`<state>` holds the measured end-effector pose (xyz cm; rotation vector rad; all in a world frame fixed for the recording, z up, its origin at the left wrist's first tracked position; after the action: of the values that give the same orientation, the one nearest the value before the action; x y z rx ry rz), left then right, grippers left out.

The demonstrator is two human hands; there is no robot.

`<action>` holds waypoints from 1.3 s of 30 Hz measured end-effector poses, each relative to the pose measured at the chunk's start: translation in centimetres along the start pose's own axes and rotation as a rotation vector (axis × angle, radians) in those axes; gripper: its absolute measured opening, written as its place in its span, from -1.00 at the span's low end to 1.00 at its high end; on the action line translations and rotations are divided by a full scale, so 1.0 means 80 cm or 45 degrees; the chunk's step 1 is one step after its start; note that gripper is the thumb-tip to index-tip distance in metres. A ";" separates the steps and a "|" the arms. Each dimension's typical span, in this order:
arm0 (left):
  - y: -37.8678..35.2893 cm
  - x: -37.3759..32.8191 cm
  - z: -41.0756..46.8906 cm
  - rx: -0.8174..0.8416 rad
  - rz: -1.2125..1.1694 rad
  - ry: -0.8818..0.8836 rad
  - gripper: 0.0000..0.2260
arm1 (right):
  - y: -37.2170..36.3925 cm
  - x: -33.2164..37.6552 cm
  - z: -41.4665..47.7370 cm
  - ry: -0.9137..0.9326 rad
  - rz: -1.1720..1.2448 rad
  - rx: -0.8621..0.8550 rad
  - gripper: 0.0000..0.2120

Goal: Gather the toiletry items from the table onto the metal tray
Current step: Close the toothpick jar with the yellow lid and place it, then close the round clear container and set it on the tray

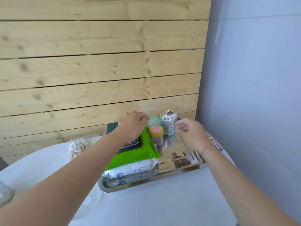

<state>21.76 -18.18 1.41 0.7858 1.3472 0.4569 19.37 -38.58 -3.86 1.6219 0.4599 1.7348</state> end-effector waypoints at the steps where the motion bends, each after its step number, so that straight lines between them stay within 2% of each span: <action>1: 0.010 -0.001 -0.014 -0.037 -0.072 -0.020 -0.70 | 0.024 -0.004 -0.003 0.005 -0.036 -0.075 -0.80; 5: 0.056 0.013 -0.081 -0.263 -0.281 -0.081 -0.76 | 0.084 -0.028 -0.019 -0.083 -0.058 -0.188 -0.79; 8: 0.094 0.052 -0.150 -0.533 -0.436 0.001 -0.73 | 0.090 0.008 -0.054 0.002 -0.027 -0.230 -0.79; 11: 0.102 0.116 -0.223 -0.722 -0.569 0.162 -0.69 | 0.029 0.094 -0.107 0.168 0.088 -0.024 -0.76; 15: 0.072 0.178 -0.278 -0.739 -0.647 0.348 -0.70 | -0.082 0.190 -0.173 0.363 0.165 0.297 -0.84; 17: 0.070 0.205 -0.296 -0.736 -0.596 0.404 -0.74 | -0.133 0.228 -0.201 0.499 0.004 0.393 -0.77; 20: 0.077 0.238 -0.305 -0.678 -0.366 0.452 -0.79 | -0.217 0.259 -0.233 0.851 -0.565 0.611 -0.38; 22: 0.094 0.236 -0.310 -0.736 -0.253 0.387 -0.74 | -0.258 0.260 -0.237 0.996 -0.925 0.697 -0.23; 26: 0.183 0.198 -0.373 -1.210 -0.207 0.094 -0.71 | -0.303 0.257 -0.225 0.972 -1.302 0.822 -0.06; 28: 0.235 0.215 -0.407 -1.415 -0.249 0.111 -0.70 | -0.312 0.260 -0.216 0.928 -1.347 0.873 -0.02; 29: 0.257 0.238 -0.419 -1.456 -0.286 0.204 -0.67 | -0.317 0.260 -0.215 0.902 -1.361 0.916 0.00; 31: 0.286 0.298 -0.431 -1.403 -0.422 0.486 -0.54 | -0.323 0.255 -0.216 0.839 -1.376 1.003 0.03; 33: 0.295 0.346 -0.443 -1.285 -0.600 0.636 -0.37 | -0.329 0.251 -0.219 0.778 -1.376 1.062 0.04; 35: 0.279 0.368 -0.444 -1.047 -0.768 0.578 -0.12 | -0.332 0.248 -0.221 0.737 -1.364 1.077 0.04; 37: 0.238 0.378 -0.446 -0.757 -0.872 0.520 0.24 | -0.331 0.252 -0.220 0.706 -1.326 1.054 0.02; 39: 0.196 0.387 -0.450 -0.593 -0.930 0.512 0.44 | -0.328 0.255 -0.220 0.688 -1.268 1.015 -0.01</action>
<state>-4.99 22.66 -9.40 -0.2122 1.6964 0.3241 9.68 -2.73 -9.78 0.9633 2.0103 1.1783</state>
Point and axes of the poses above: each hand's wrist, its own z-axis towards the middle knuckle, its own y-axis out of the back of the hand, x = y × z, the point moved 10 cm from there along z, towards the middle knuckle, and after that the axes turned 8 degrees about -z, right-handed, at the moved point
